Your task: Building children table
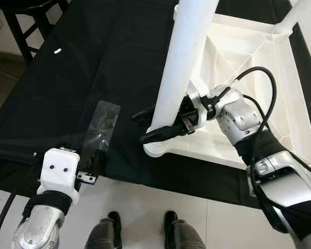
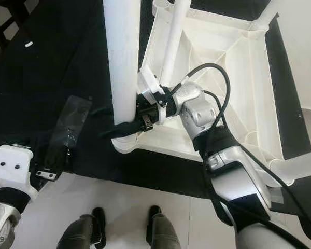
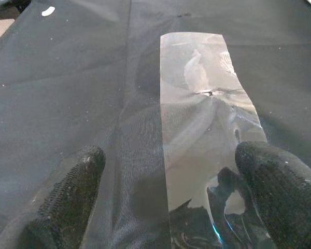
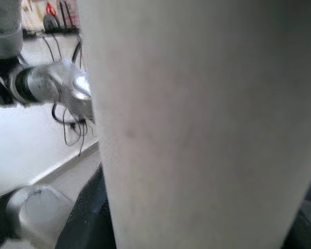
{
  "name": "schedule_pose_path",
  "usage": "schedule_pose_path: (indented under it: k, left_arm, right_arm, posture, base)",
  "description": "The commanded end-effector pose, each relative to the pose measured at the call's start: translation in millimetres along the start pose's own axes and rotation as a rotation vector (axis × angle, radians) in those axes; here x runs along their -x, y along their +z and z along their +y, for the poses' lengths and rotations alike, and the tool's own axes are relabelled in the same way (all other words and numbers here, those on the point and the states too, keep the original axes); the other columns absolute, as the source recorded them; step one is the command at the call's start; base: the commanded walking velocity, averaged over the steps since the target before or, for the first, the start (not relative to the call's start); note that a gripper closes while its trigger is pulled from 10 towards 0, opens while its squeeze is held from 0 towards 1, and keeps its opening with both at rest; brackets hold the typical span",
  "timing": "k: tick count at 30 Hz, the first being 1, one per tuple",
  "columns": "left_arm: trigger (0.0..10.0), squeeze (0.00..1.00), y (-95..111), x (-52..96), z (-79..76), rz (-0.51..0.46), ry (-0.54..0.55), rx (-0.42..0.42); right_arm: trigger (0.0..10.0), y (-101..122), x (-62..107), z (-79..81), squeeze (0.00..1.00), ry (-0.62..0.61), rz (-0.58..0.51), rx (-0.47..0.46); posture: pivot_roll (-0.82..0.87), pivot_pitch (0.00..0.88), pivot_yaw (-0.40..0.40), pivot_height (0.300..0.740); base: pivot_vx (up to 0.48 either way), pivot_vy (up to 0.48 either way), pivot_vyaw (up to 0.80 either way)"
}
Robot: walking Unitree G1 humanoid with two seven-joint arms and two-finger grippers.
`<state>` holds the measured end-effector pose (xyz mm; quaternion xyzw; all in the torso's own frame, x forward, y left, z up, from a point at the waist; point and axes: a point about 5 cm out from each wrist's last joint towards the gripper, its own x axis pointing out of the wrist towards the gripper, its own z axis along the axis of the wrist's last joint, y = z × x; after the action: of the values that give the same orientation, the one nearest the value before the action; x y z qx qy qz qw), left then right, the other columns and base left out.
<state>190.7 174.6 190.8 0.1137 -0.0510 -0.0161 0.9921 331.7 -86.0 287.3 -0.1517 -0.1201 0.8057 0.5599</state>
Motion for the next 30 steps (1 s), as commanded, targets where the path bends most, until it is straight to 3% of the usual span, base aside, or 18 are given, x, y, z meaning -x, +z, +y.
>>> schedule_pose_path:
  k: [1, 14, 30]
  left_arm:
    - [10.0, 0.0, -2, 4.1, 0.8, 0.025, -0.004, -0.013]
    - [10.0, 0.0, -2, 4.5, -0.6, 0.03, -0.007, -0.009]
    - [10.0, 0.0, -1, 3.8, -1.4, 0.031, -0.008, -0.009]
  right_arm:
    - [10.0, -8, -1.6, 3.2, 0.0, 0.031, 0.039, -0.024]
    - [10.0, -3, -3.3, 1.6, 0.0, 0.063, 0.082, -0.006]
    - [10.0, -2, -21.0, 13.3, 0.0, 0.191, 0.086, 0.006]
  posture:
    - [0.05, 0.427, -0.069, 0.74]
    - [0.05, 0.428, -0.073, 0.74]
    - [0.05, 0.428, -0.076, 0.74]
  base:
    - [0.0, 0.0, 0.0]
    - [0.0, 0.0, 0.0]
    - [0.0, 0.0, 0.0]
